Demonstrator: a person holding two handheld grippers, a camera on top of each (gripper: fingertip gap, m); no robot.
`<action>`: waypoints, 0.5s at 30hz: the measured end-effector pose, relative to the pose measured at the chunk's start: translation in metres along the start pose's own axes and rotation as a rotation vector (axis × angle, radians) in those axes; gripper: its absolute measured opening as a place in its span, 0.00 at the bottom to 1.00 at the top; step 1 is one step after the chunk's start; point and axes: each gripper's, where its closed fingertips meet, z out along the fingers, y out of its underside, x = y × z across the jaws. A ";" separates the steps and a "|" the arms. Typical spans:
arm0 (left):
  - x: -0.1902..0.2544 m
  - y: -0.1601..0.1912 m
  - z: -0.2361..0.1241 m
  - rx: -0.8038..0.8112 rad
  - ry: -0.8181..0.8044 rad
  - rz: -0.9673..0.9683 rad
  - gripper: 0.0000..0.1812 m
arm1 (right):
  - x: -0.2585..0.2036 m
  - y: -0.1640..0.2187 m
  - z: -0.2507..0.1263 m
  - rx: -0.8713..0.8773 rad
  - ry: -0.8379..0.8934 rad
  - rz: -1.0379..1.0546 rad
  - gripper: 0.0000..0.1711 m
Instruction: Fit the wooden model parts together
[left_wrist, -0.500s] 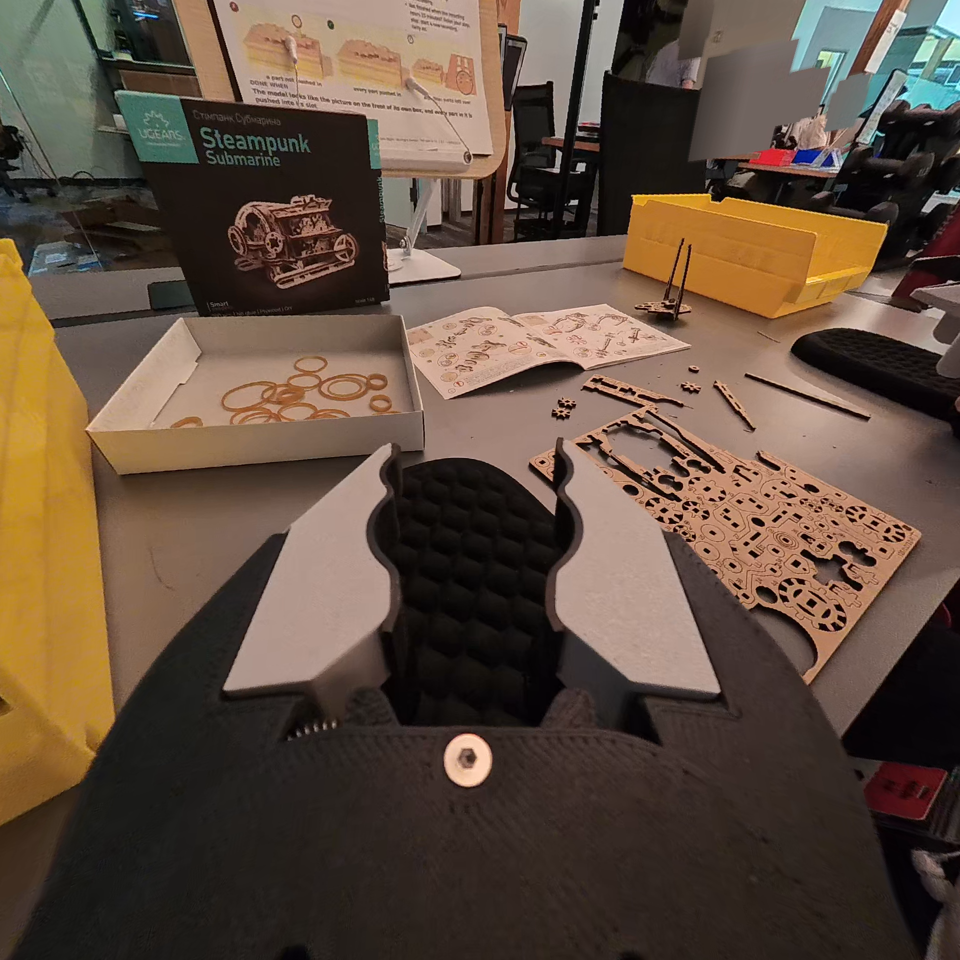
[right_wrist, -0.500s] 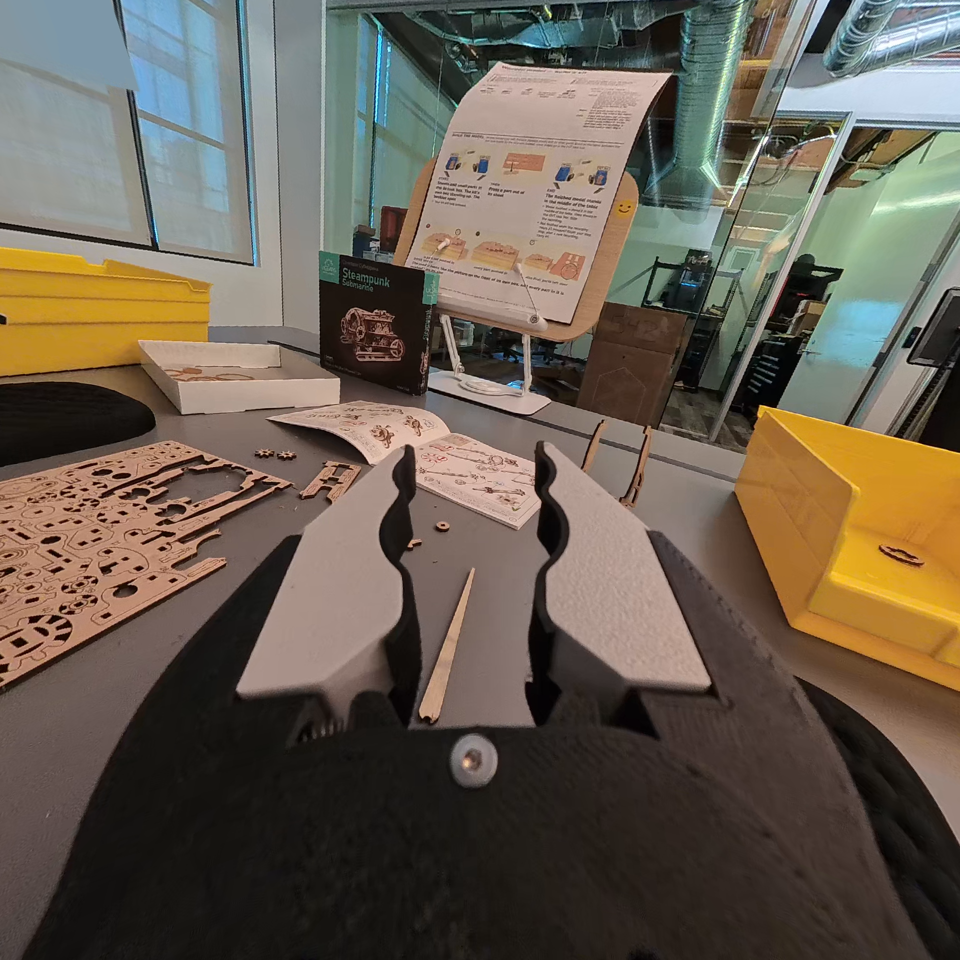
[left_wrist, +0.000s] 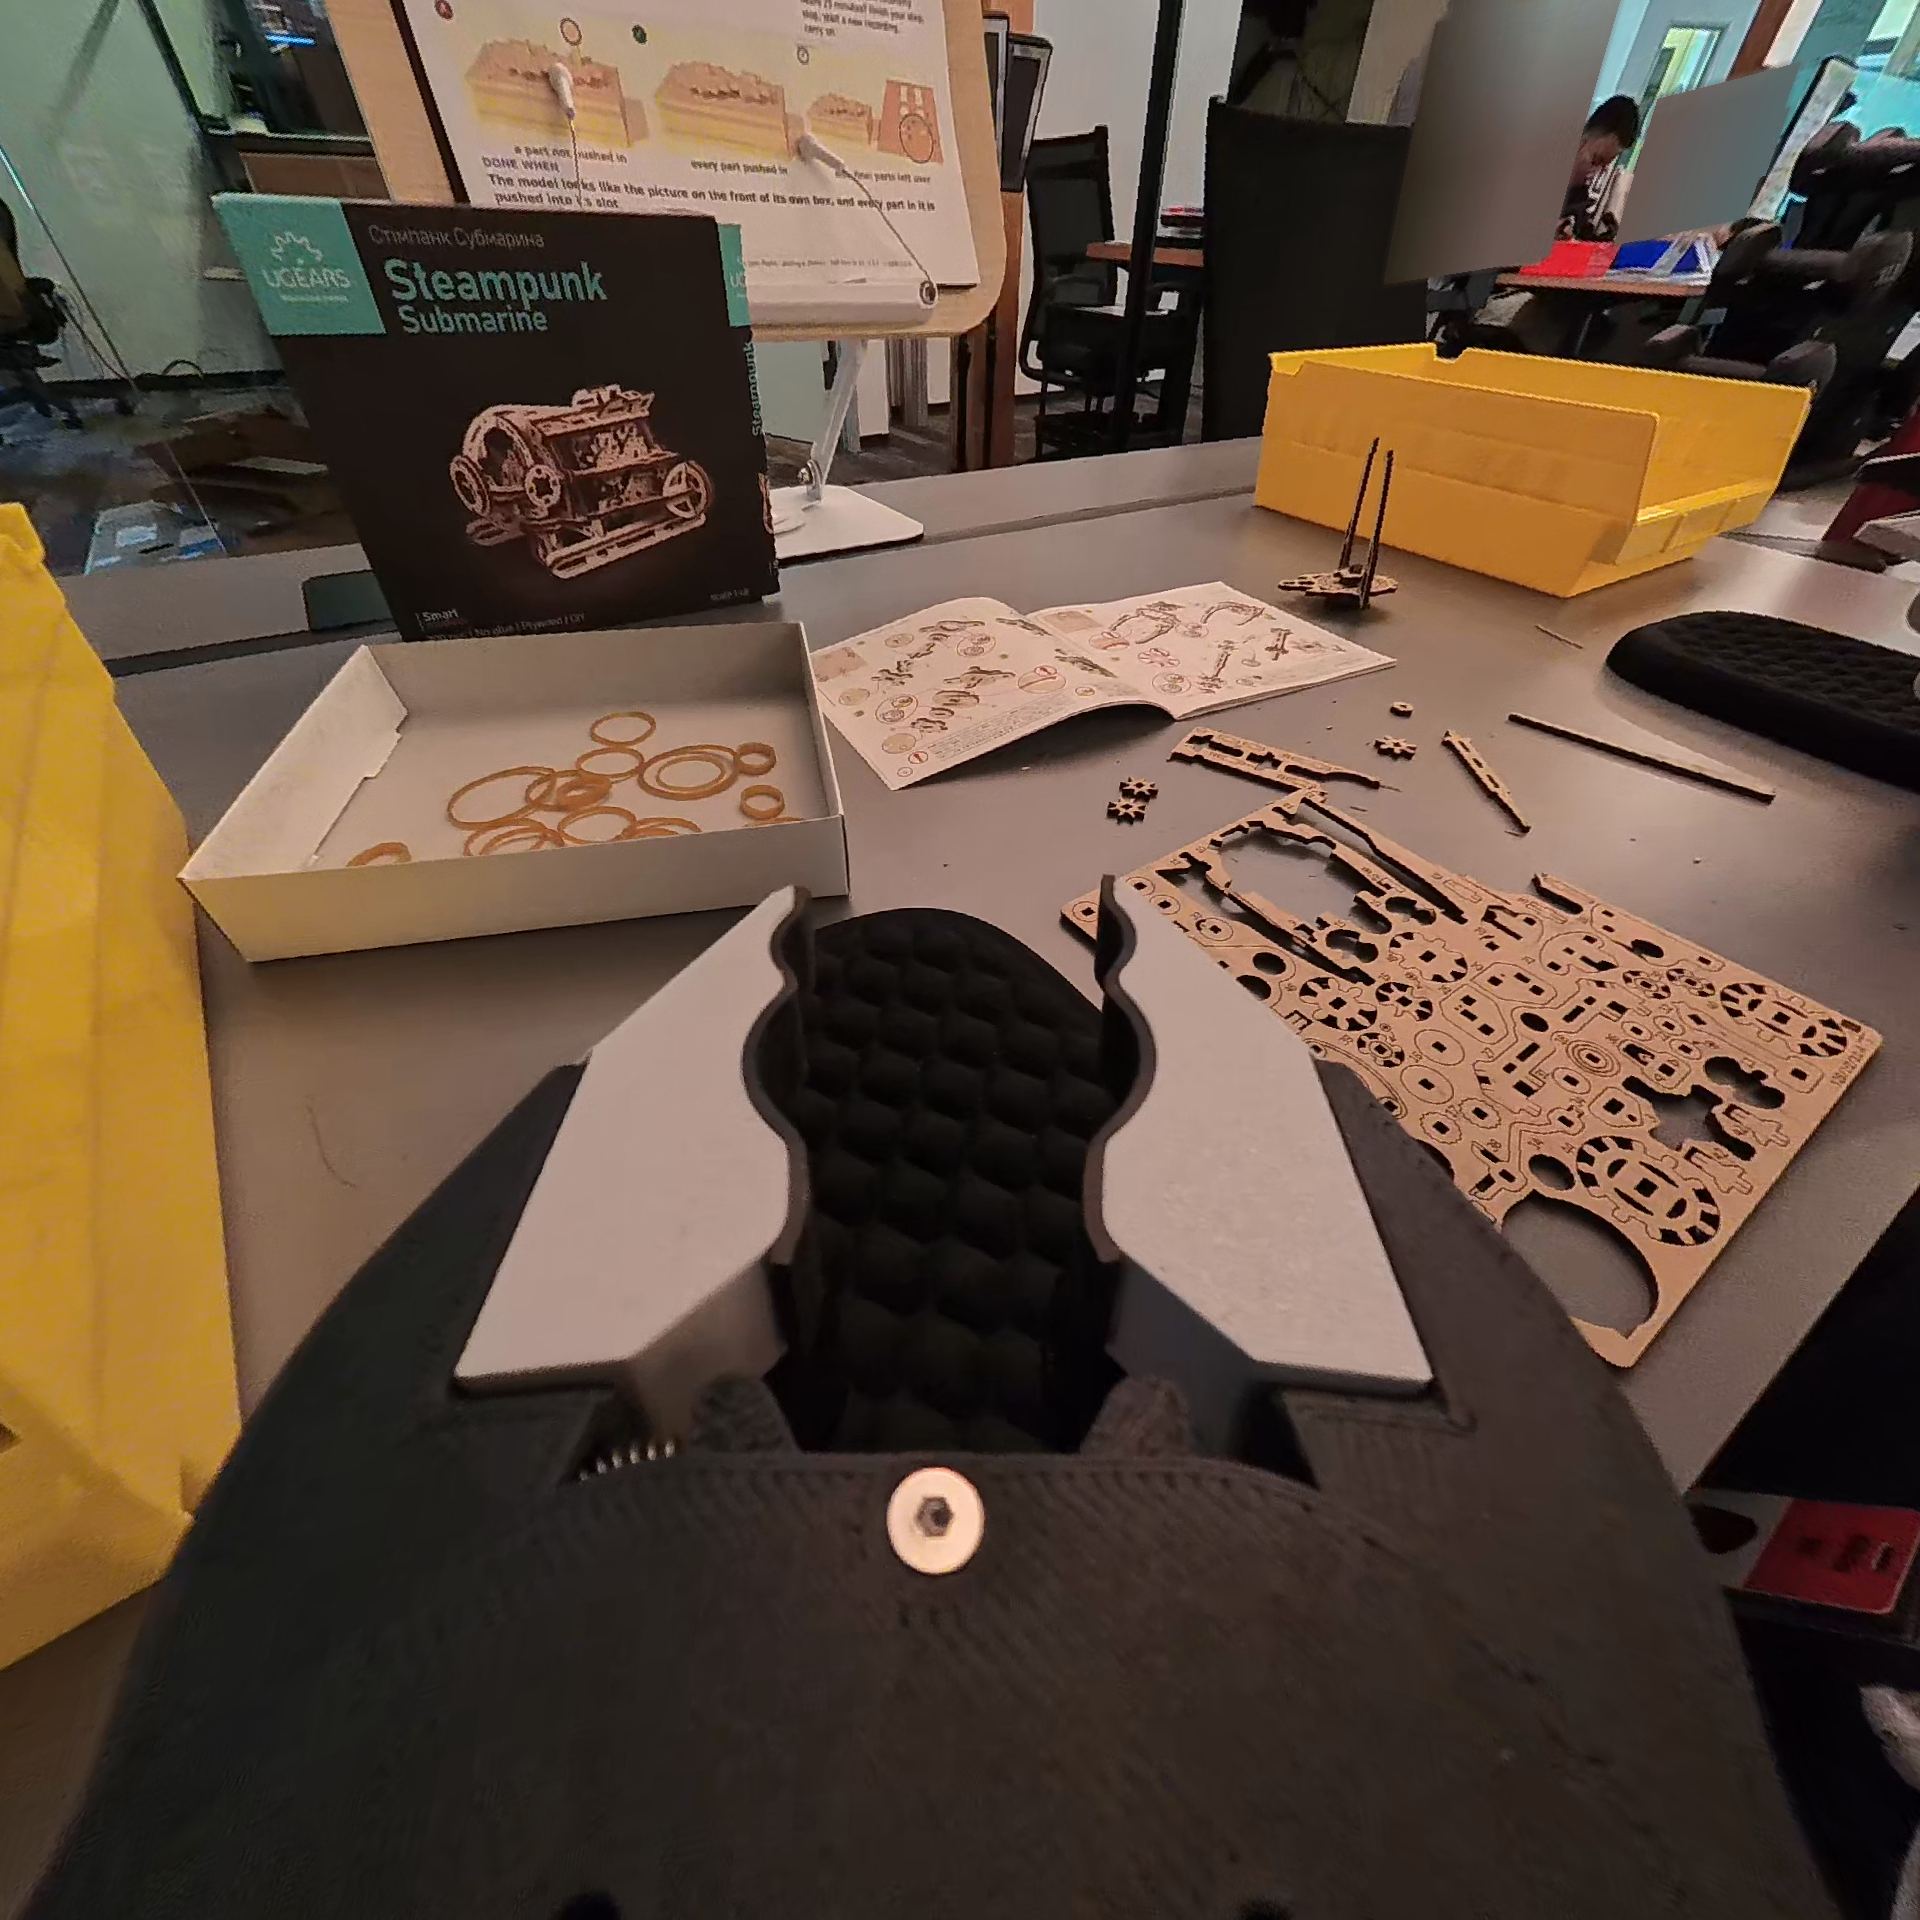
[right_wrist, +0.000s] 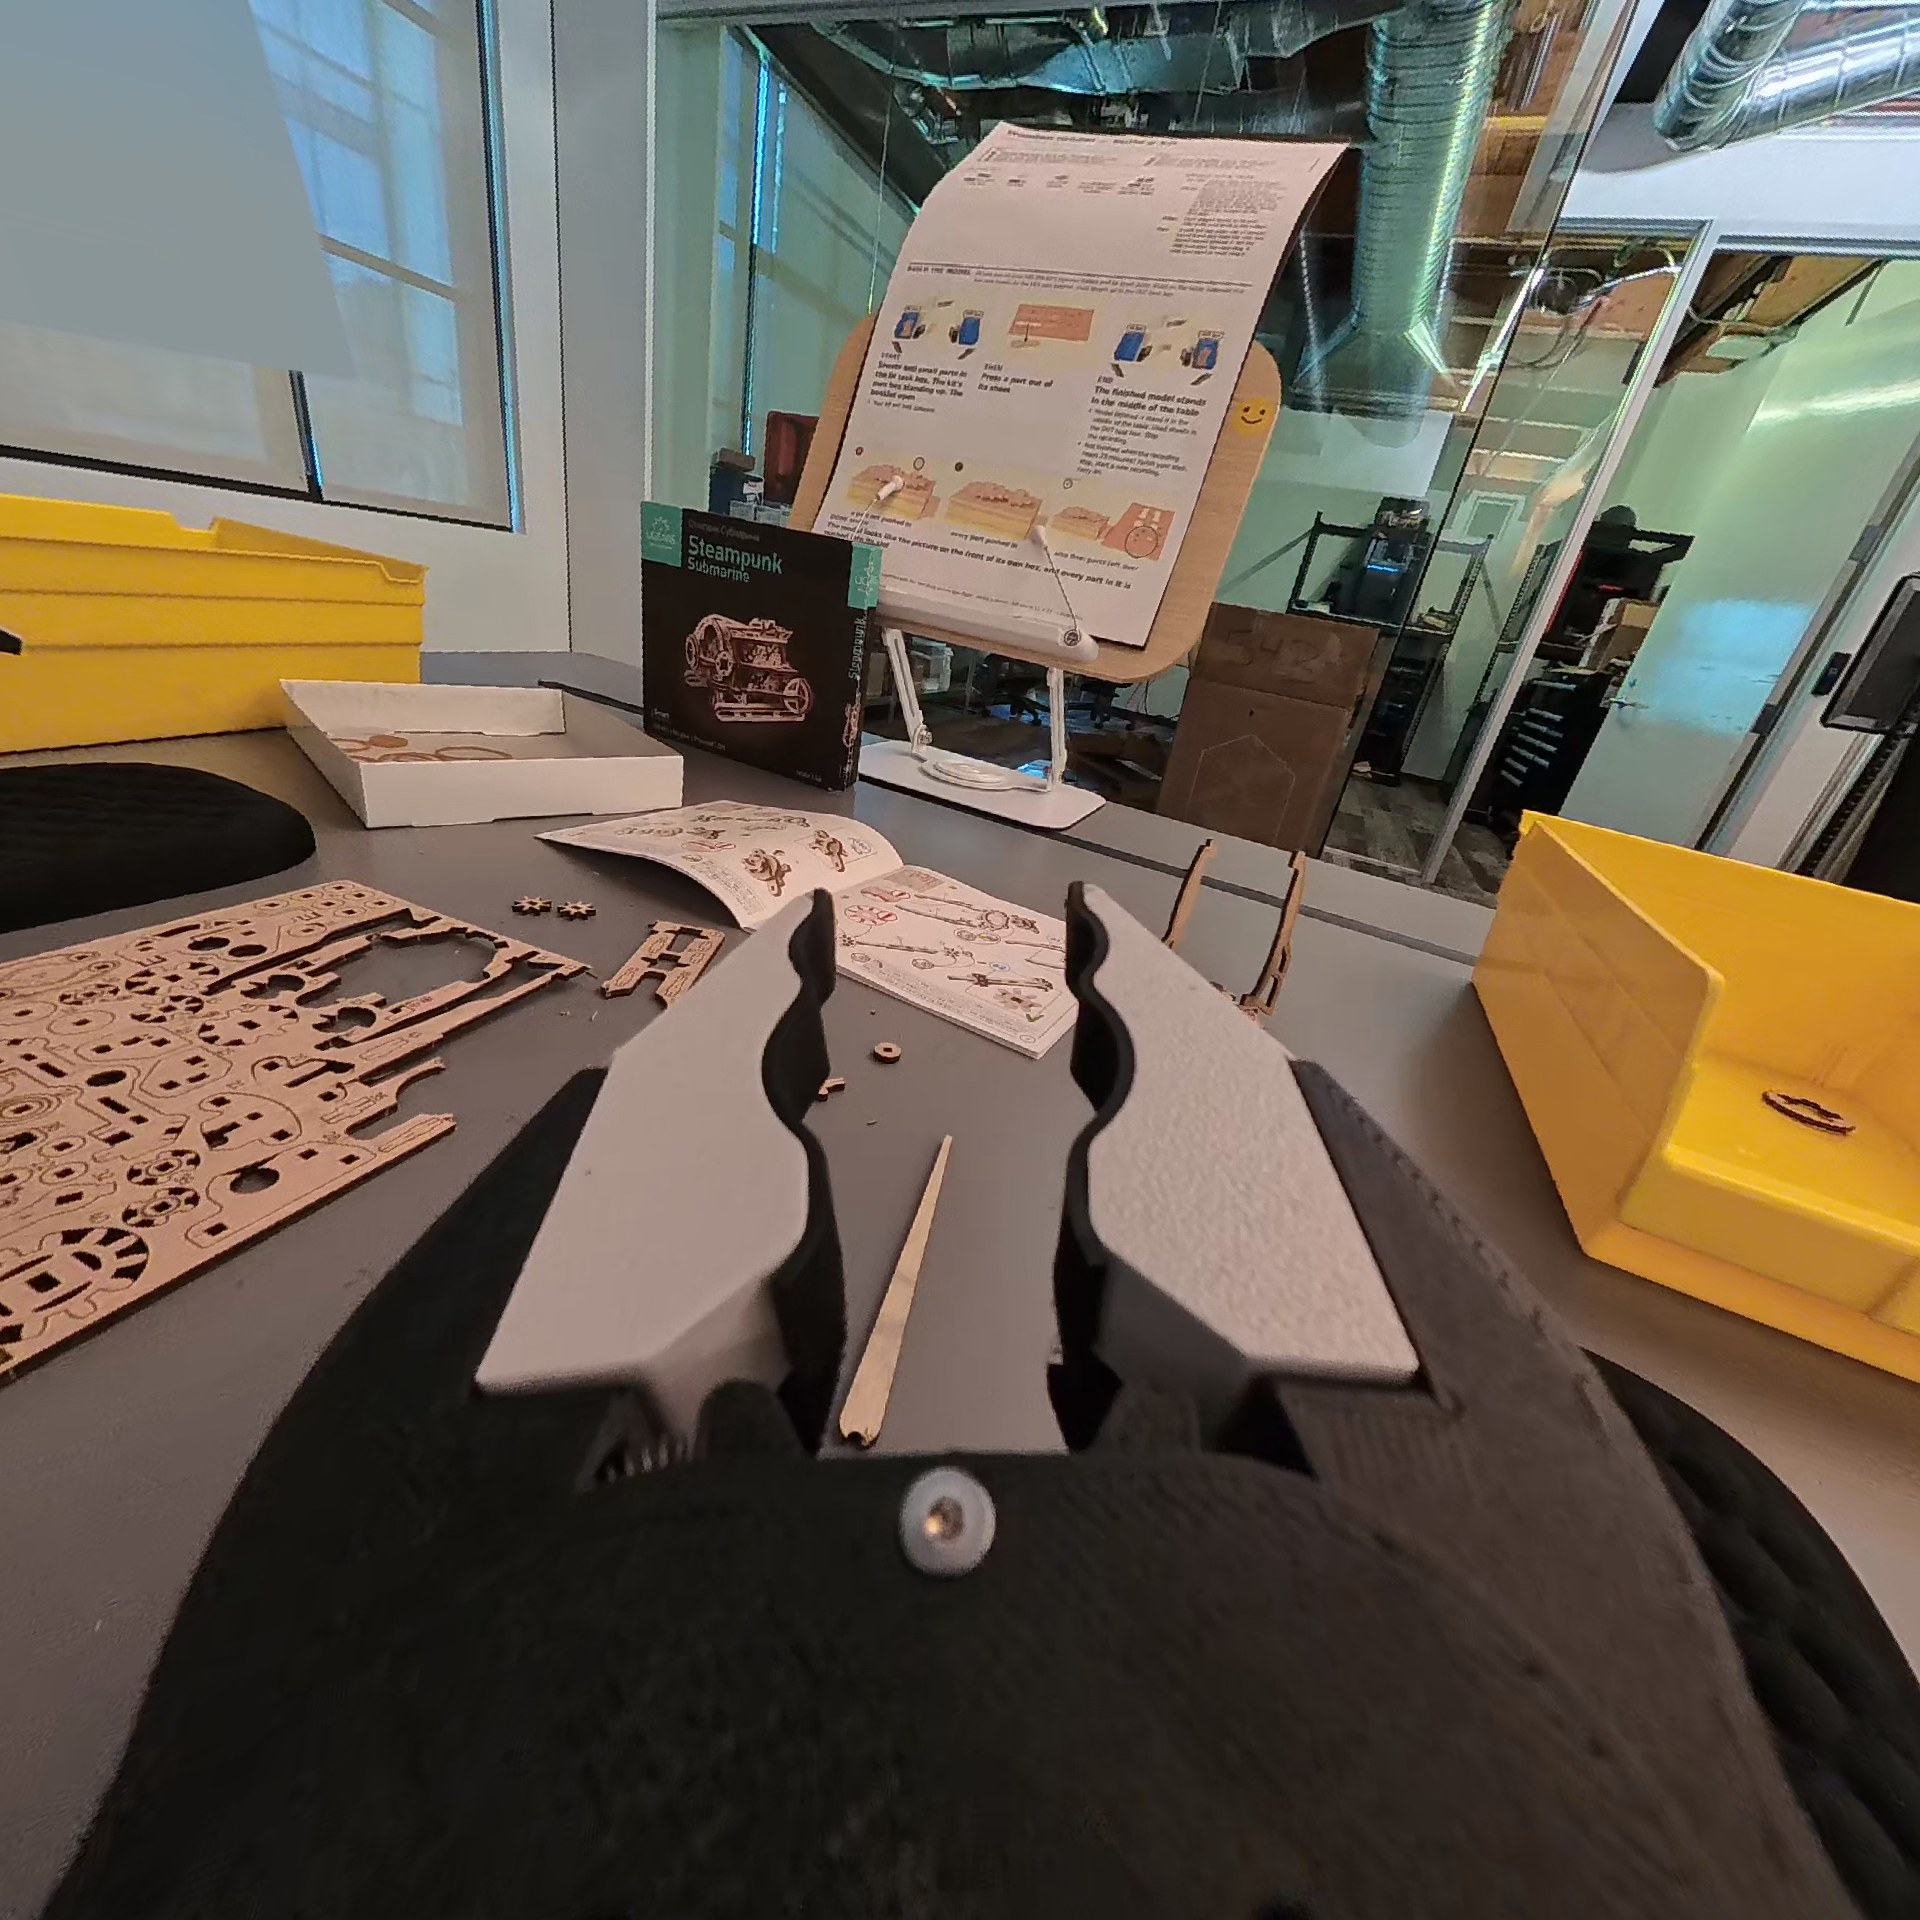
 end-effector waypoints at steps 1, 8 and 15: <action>0.000 0.000 0.000 0.002 0.003 0.001 0.28 | 0.000 0.000 0.000 0.001 0.000 -0.003 0.25; 0.001 -0.004 -0.002 0.035 0.003 0.009 0.27 | -0.005 0.000 0.001 -0.005 -0.005 -0.040 0.24; -0.005 -0.011 -0.003 0.083 -0.016 -0.005 0.25 | -0.009 0.002 0.003 -0.024 -0.003 -0.093 0.23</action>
